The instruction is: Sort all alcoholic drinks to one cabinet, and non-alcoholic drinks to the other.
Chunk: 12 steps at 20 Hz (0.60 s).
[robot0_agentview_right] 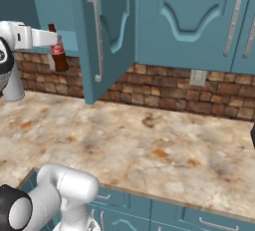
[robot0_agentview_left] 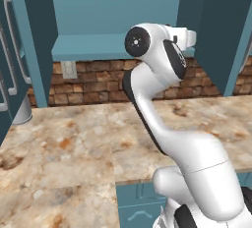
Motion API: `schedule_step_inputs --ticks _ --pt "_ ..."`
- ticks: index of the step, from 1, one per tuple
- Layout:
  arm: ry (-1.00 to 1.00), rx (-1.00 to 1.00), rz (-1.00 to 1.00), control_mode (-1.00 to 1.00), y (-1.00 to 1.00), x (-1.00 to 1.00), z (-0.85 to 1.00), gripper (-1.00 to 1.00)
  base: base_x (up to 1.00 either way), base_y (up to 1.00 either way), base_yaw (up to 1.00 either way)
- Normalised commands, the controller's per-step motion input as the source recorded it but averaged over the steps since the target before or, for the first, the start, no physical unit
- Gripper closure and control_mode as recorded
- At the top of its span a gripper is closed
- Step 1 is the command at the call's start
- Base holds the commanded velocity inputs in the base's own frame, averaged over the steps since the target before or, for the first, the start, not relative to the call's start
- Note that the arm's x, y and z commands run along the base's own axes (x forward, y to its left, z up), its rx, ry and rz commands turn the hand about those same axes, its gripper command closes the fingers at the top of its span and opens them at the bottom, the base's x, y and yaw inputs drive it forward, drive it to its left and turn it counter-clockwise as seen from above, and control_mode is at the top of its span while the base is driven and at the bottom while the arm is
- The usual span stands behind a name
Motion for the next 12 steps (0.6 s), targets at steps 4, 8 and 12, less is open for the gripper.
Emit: schedule_step_inputs --ticks 4,8,12 --pt "-0.05 0.01 0.01 -1.00 -0.22 0.41 0.06 1.00 0.00 0.00 0.00" --pt "-0.06 0.07 0.07 -1.00 -0.26 0.30 0.00 1.00 0.00 0.00 0.00" --pt "-0.07 0.10 0.09 -1.00 -0.28 0.19 0.00 1.00 0.00 0.00 0.00"
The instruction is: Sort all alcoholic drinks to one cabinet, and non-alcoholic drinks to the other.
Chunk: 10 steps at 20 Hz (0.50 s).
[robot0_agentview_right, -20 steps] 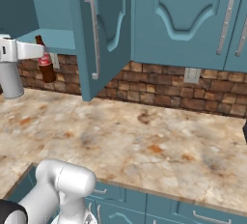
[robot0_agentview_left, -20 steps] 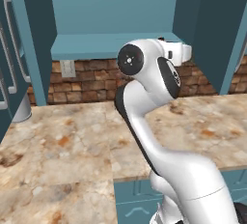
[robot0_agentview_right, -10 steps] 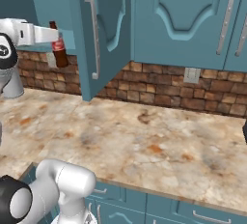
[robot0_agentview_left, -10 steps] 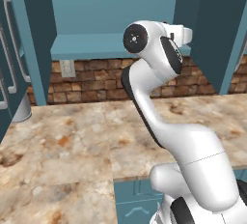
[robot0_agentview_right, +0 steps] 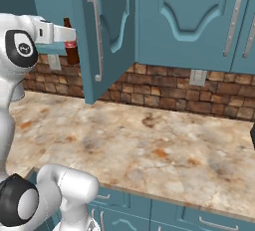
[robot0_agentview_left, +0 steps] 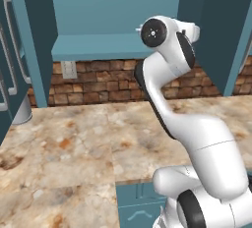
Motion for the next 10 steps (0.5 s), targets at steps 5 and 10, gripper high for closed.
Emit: schedule_step_inputs --ticks 5,10 --pt "-0.08 0.09 0.07 -1.00 -0.19 0.27 0.09 1.00 0.00 0.00 0.00" --pt "-0.07 0.00 0.00 -1.00 0.00 0.28 0.17 1.00 0.00 0.00 0.00"
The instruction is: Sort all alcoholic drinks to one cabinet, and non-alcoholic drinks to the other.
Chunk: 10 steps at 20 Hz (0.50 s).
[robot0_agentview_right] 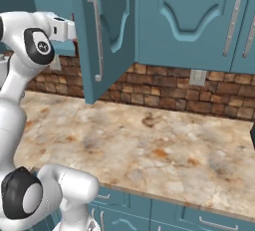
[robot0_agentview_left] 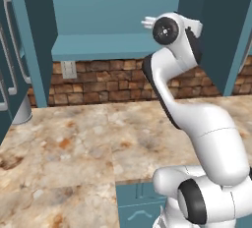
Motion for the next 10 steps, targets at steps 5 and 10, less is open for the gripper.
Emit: schedule_step_inputs --ticks 5,10 --pt "-0.02 0.00 0.00 -1.00 -0.04 0.34 0.14 1.00 0.00 0.00 0.00" --pt "0.00 0.00 -0.02 -1.00 -0.18 0.46 0.02 1.00 0.00 0.00 0.00"
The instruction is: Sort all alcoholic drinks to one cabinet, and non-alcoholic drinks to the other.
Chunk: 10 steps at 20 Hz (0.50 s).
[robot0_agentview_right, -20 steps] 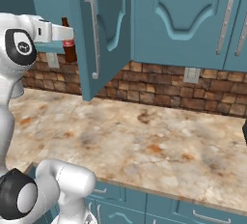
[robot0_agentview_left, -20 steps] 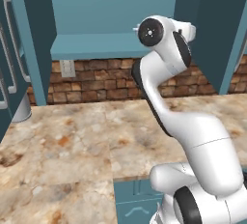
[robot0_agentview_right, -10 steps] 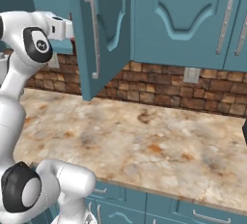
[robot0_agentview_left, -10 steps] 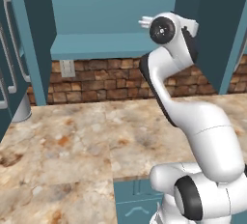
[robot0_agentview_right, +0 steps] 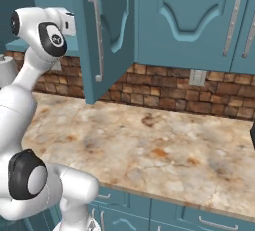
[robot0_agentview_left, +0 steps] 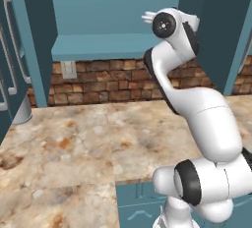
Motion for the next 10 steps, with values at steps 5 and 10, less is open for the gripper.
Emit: schedule_step_inputs --ticks 5,10 --pt "0.00 0.00 -0.06 -1.00 -0.24 0.47 0.00 1.00 0.00 0.00 0.00" --pt "0.00 0.00 -0.07 -1.00 -0.19 0.41 0.00 1.00 0.00 0.00 0.00"
